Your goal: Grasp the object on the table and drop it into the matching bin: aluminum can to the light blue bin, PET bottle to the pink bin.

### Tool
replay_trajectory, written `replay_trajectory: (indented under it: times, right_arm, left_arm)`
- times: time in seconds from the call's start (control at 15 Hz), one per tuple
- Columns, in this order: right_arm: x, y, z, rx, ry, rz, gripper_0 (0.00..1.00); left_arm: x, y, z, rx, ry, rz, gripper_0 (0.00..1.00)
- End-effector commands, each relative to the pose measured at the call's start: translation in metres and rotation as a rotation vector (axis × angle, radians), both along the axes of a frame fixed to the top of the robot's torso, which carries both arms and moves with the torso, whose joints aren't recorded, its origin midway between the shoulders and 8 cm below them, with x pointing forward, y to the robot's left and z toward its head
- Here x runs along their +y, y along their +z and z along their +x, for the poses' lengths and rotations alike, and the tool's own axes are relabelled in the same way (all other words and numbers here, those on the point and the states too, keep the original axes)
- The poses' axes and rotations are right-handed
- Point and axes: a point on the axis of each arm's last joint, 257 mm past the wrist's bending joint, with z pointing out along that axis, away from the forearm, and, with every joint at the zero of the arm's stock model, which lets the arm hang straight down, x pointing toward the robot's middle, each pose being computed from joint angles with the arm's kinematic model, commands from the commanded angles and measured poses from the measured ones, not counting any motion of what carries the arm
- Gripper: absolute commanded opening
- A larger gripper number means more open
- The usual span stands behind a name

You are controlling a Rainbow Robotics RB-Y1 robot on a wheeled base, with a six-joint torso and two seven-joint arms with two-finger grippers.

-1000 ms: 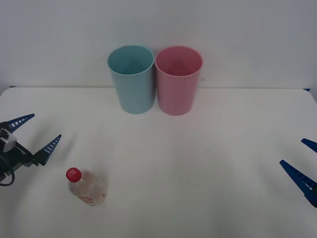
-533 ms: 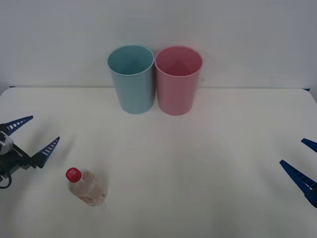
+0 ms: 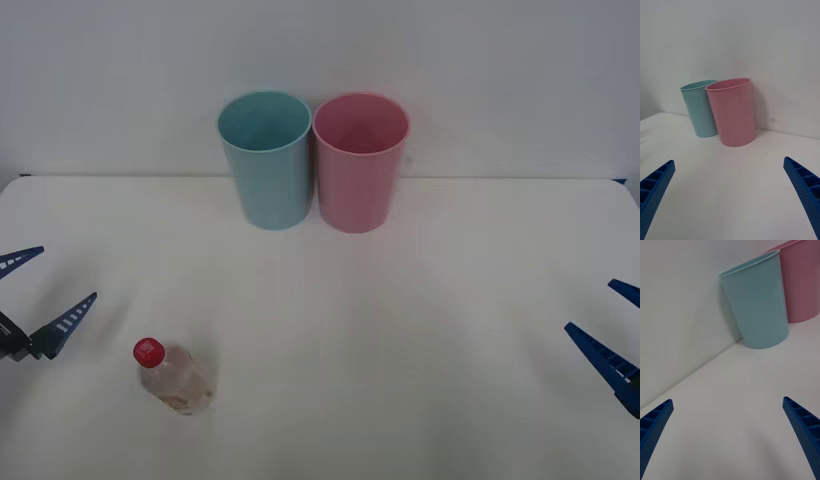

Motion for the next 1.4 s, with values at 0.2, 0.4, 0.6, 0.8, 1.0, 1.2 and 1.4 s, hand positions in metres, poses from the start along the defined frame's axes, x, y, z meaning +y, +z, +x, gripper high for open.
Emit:
replay_trajectory:
  times: [0.2, 0.4, 0.6, 0.8, 1.0, 1.2, 1.4]
  right_arm:
    - [0.0, 0.0, 0.0, 0.0, 0.0, 0.0, 1.0]
    - [0.0, 0.0, 0.0, 0.0, 0.0, 0.0, 1.0]
    - [0.0, 0.0, 0.0, 0.0, 0.0, 0.0, 1.0]
    - [0.0, 0.0, 0.0, 0.0, 0.0, 0.0, 1.0]
    - [0.0, 0.0, 0.0, 0.0, 0.0, 0.0, 1.0]
    - [0.0, 0.0, 0.0, 0.0, 0.0, 0.0, 1.0]
    - [0.0, 0.0, 0.0, 0.0, 0.0, 0.0, 1.0]
  left_arm:
    - [0.007, 0.005, -0.024, 0.021, -0.045, -0.027, 1.0]
    - [0.018, 0.005, -0.036, 0.06, -0.041, -0.054, 1.0]
    - [0.03, 0.015, -0.055, 0.134, -0.036, -0.099, 1.0]
    - [0.036, 0.023, -0.077, 0.204, -0.029, -0.159, 1.0]
    - [0.037, 0.018, -0.094, 0.249, -0.023, -0.177, 1.0]
    - [0.034, 0.013, -0.109, 0.302, -0.023, -0.221, 1.0]
    - [0.029, 0.016, -0.124, 0.31, -0.036, -0.232, 1.0]
